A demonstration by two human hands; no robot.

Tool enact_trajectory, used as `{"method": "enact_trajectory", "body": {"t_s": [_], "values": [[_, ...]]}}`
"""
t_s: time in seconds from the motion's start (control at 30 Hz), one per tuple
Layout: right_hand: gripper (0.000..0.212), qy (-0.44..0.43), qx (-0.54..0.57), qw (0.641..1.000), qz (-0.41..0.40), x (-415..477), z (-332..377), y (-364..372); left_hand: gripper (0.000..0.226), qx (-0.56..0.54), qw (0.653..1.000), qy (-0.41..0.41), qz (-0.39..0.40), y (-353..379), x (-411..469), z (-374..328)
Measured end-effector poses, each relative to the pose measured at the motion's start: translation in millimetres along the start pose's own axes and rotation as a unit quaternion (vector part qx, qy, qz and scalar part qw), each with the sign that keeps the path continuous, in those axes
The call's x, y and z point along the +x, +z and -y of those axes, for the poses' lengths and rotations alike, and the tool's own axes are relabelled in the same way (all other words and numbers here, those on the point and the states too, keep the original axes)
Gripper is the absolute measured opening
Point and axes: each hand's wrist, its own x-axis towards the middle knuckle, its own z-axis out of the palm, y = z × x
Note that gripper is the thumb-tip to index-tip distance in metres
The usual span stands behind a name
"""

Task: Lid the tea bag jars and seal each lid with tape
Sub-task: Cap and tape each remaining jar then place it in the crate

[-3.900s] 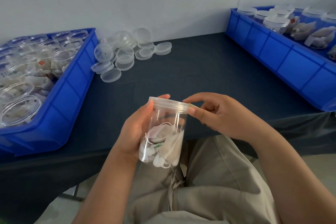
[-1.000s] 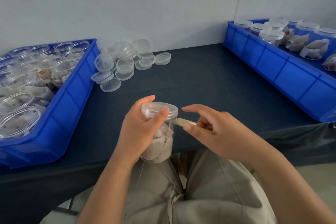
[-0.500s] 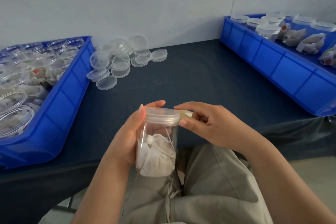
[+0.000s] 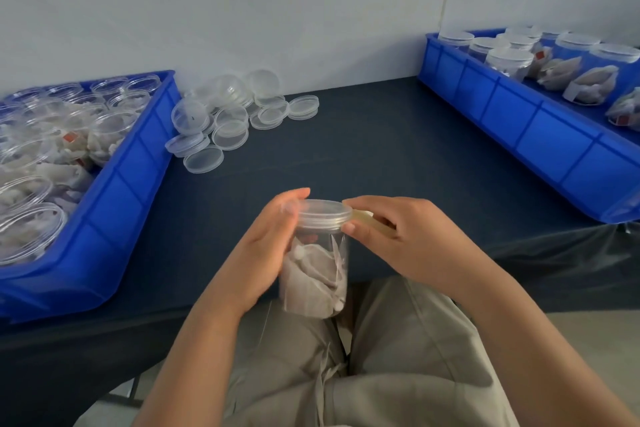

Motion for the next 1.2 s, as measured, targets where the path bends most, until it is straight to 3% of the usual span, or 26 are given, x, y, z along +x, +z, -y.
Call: {"method": "enact_trajectory", "body": {"t_s": [0.1, 0.23, 0.4, 0.63, 0.8, 1.0, 1.2], "values": [[0.063, 0.0, -0.032, 0.999, -0.011, -3, 8, 8, 0.096, 0.079, 0.995, 0.018, -0.051, 6, -4, -6], [0.067, -0.003, -0.032, 0.999, -0.043, -6, 17, 15, 0.091, 0.085, 0.994, 0.028, -0.059, 4, -11, -16], [0.063, -0.037, -0.038, 0.996, -0.076, -9, 31, 23, 0.087, 0.083, 0.985, 0.076, -0.134, 10, -10, -18], [0.051, -0.041, -0.003, 0.999, -0.01, -9, 20, 17, 0.068, 0.067, 0.983, 0.075, -0.15, 2, -5, -16], [0.052, -0.031, -0.013, 0.996, 0.077, -7, 17, 11, 0.066, 0.053, 0.987, 0.065, -0.138, -3, -2, -15], [0.028, -0.06, -0.026, 0.997, 0.041, -7, 7, -8, 0.056, 0.048, 0.991, 0.06, -0.109, -9, 3, -14], [0.027, -0.034, 0.002, 0.998, 0.059, -2, -10, -17, 0.075, -0.107, 0.994, 0.005, -0.027, -15, 1, -7]]}}
